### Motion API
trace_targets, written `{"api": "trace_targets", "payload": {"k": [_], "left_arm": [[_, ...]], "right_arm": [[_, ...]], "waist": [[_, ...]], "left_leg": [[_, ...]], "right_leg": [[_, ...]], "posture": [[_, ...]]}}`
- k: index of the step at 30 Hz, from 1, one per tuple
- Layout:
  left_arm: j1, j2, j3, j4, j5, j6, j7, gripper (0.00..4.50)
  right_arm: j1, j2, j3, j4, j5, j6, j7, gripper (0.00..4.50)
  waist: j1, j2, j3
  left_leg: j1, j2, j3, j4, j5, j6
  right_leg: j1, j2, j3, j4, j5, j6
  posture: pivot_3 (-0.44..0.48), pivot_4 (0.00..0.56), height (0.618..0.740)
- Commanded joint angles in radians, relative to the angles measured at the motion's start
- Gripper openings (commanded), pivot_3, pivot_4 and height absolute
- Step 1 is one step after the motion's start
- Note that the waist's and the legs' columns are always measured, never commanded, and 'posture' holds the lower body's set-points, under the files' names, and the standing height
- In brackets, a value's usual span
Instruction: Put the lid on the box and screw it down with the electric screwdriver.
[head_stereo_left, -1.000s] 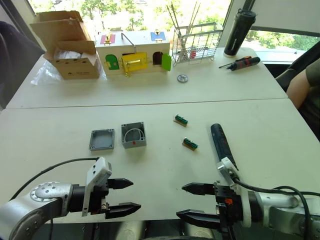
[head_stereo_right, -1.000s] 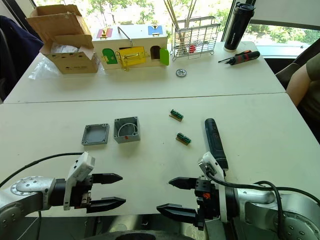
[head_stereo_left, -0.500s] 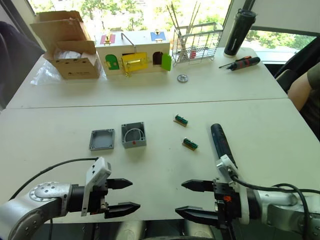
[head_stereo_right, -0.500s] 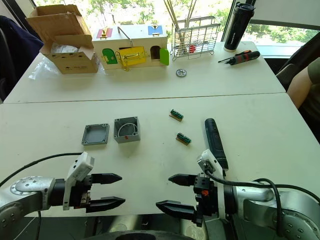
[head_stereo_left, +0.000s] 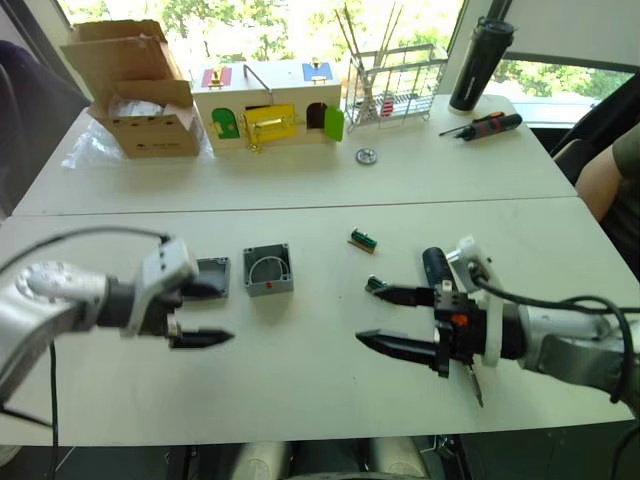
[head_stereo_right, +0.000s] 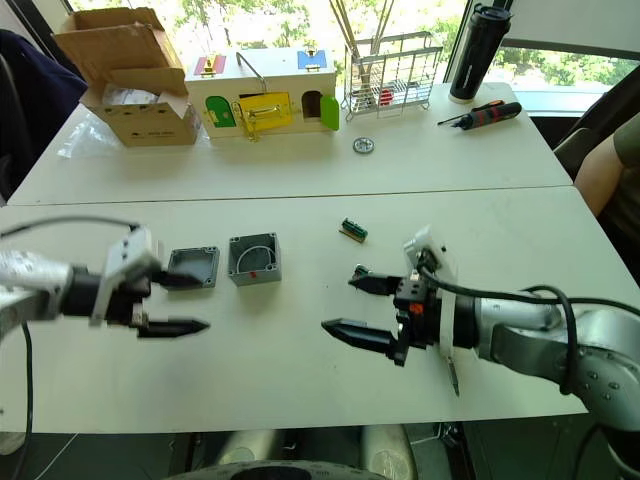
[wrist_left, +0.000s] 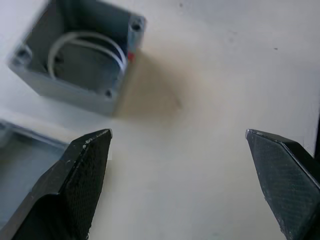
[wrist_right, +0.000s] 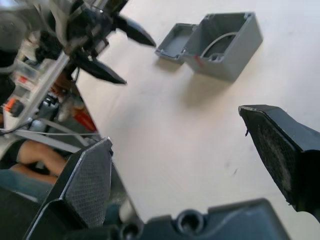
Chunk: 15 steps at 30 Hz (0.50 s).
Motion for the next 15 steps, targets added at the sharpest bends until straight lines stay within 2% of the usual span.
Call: {"api": "trace_targets", "payload": {"k": [1, 4, 7, 15], "left_arm": [[-0.171, -0.005, -0.147, 0.067, 0.126, -0.037, -0.102, 4.41], [-0.305, -0.069, -0.278, 0.138, 0.253, -0.113, -0.158, 4.41], [-0.370, -0.138, -0.370, 0.204, 0.349, -0.177, -0.197, 4.41], [-0.426, -0.270, -0.468, 0.350, 0.500, -0.274, -0.244, 4.41]], "right_arm": [[-0.071, 0.030, 0.064, -0.025, -0.104, 0.001, -0.027, 4.50], [-0.142, 0.085, 0.162, -0.009, -0.245, 0.000, -0.043, 4.50], [-0.181, 0.144, 0.230, 0.010, -0.357, -0.004, -0.049, 4.50], [-0.181, 0.270, 0.281, 0.003, -0.488, 0.013, -0.072, 4.50]], "waist": [[-0.005, 0.000, 0.000], [-0.018, 0.000, 0.000], [-0.026, -0.001, 0.000], [-0.026, -0.002, 0.001]], "left_leg": [[-0.002, 0.000, 0.000, 0.000, 0.001, -0.002], [-0.003, 0.000, 0.003, 0.000, 0.003, -0.004], [-0.003, 0.000, 0.003, 0.001, 0.003, -0.005], [-0.006, 0.000, 0.001, 0.003, 0.004, -0.006]], "right_leg": [[0.000, 0.000, 0.000, 0.000, 0.001, 0.001], [-0.002, 0.000, 0.002, 0.002, 0.001, 0.002], [-0.003, 0.002, 0.002, 0.005, 0.001, 0.002], [-0.009, 0.004, 0.002, 0.013, 0.001, 0.003]], "posture": [[0.000, 0.150, 0.740], [0.000, 0.150, 0.740], [0.000, 0.150, 0.740], [0.000, 0.150, 0.740]]}}
